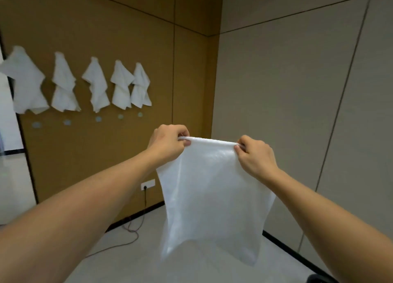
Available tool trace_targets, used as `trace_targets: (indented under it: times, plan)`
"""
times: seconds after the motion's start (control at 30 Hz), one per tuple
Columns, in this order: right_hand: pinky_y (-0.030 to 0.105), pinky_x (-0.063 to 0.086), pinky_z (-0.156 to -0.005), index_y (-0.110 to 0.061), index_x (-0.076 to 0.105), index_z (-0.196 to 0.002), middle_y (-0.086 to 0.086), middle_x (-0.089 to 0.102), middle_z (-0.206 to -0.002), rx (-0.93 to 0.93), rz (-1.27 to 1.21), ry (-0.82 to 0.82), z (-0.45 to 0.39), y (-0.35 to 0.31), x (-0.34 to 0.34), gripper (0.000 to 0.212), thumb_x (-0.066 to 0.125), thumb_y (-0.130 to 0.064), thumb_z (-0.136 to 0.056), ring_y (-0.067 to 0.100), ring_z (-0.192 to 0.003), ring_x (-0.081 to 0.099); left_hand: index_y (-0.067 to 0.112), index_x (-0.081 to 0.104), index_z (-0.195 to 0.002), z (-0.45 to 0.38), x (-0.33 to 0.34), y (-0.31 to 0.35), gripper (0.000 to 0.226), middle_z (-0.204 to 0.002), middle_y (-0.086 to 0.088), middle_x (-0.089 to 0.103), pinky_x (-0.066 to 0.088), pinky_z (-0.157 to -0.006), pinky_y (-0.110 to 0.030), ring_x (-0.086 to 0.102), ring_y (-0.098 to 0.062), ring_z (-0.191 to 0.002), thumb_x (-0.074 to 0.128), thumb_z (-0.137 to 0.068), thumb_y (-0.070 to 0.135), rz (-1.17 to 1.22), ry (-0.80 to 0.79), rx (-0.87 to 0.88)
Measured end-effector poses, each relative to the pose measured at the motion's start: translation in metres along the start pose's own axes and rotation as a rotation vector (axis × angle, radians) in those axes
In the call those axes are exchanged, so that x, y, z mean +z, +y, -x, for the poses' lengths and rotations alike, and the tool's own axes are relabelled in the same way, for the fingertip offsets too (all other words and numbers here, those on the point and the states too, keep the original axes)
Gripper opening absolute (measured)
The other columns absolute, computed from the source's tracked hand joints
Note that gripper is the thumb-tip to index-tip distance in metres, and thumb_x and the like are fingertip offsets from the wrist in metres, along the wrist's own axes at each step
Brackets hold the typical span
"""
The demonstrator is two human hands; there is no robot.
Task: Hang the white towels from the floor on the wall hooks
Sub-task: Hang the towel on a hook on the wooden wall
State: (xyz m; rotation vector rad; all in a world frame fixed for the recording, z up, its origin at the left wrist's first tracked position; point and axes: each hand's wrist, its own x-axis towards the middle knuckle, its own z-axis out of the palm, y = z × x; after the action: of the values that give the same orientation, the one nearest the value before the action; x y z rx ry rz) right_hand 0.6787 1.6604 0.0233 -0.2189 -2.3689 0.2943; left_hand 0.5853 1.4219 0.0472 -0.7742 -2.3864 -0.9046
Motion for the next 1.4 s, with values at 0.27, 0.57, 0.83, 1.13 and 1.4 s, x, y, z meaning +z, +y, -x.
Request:
trace_targets:
  times: [0.27, 0.57, 0.83, 1.13, 1.4]
  plan:
    - [0.021, 0.043, -0.052, -0.032, 0.054, -0.088, -0.014, 0.059, -0.071, -0.215, -0.216, -0.08, -0.113, -0.148, 0.168, 0.01, 0.053, -0.04, -0.094, 0.008, -0.062, 0.055, 0.031, 0.064, -0.079, -0.055, -0.073, -0.199, 0.012, -0.08, 0.01, 0.063, 0.041, -0.06, -0.024, 0.056, -0.007, -0.078, 0.067, -0.088, 0.023, -0.104, 0.066, -0.189]
    - [0.025, 0.034, -0.045, -0.029, 0.047, -0.082, -0.011, 0.052, -0.061, -0.529, -0.35, -0.178, -0.198, -0.298, 0.342, 0.015, 0.049, -0.037, -0.094, 0.009, -0.053, 0.052, 0.033, 0.05, -0.082, -0.073, -0.119, -0.392, 0.018, -0.082, 0.012, 0.056, 0.041, -0.06, -0.027, 0.052, -0.008, -0.076, 0.051, -0.096, 0.022, -0.297, 0.214, -0.398]
    - [0.031, 0.039, -0.051, -0.019, 0.05, -0.081, -0.006, 0.054, -0.063, -0.636, -0.486, -0.252, -0.283, -0.409, 0.495, 0.021, 0.046, -0.034, -0.095, 0.017, -0.057, 0.053, 0.025, 0.051, -0.092, -0.132, -0.145, -0.55, 0.008, -0.088, 0.002, 0.058, 0.038, -0.066, -0.029, 0.054, -0.017, -0.08, 0.048, -0.097, 0.019, -0.458, 0.241, -0.549]
    - [0.033, 0.047, -0.05, -0.023, 0.05, -0.084, -0.007, 0.057, -0.065, -0.796, -0.578, -0.323, -0.372, -0.518, 0.645, 0.024, 0.039, -0.041, -0.096, 0.015, -0.056, 0.056, 0.036, 0.045, -0.092, -0.186, -0.183, -0.703, 0.01, -0.075, -0.004, 0.061, 0.045, -0.052, -0.029, 0.057, -0.017, -0.065, 0.05, -0.09, 0.028, -0.442, 0.259, -0.635]
    - [0.023, 0.042, -0.043, -0.012, 0.071, -0.096, -0.001, 0.064, -0.065, -1.166, -0.627, -0.067, -0.411, -0.605, 0.747, 0.017, 0.069, -0.005, -0.08, 0.015, -0.049, 0.055, 0.039, 0.071, -0.078, -0.224, -0.195, -0.843, 0.034, -0.083, 0.002, 0.067, 0.045, -0.079, -0.03, 0.058, -0.018, -0.079, 0.056, -0.091, 0.013, -0.499, 0.324, -0.549]
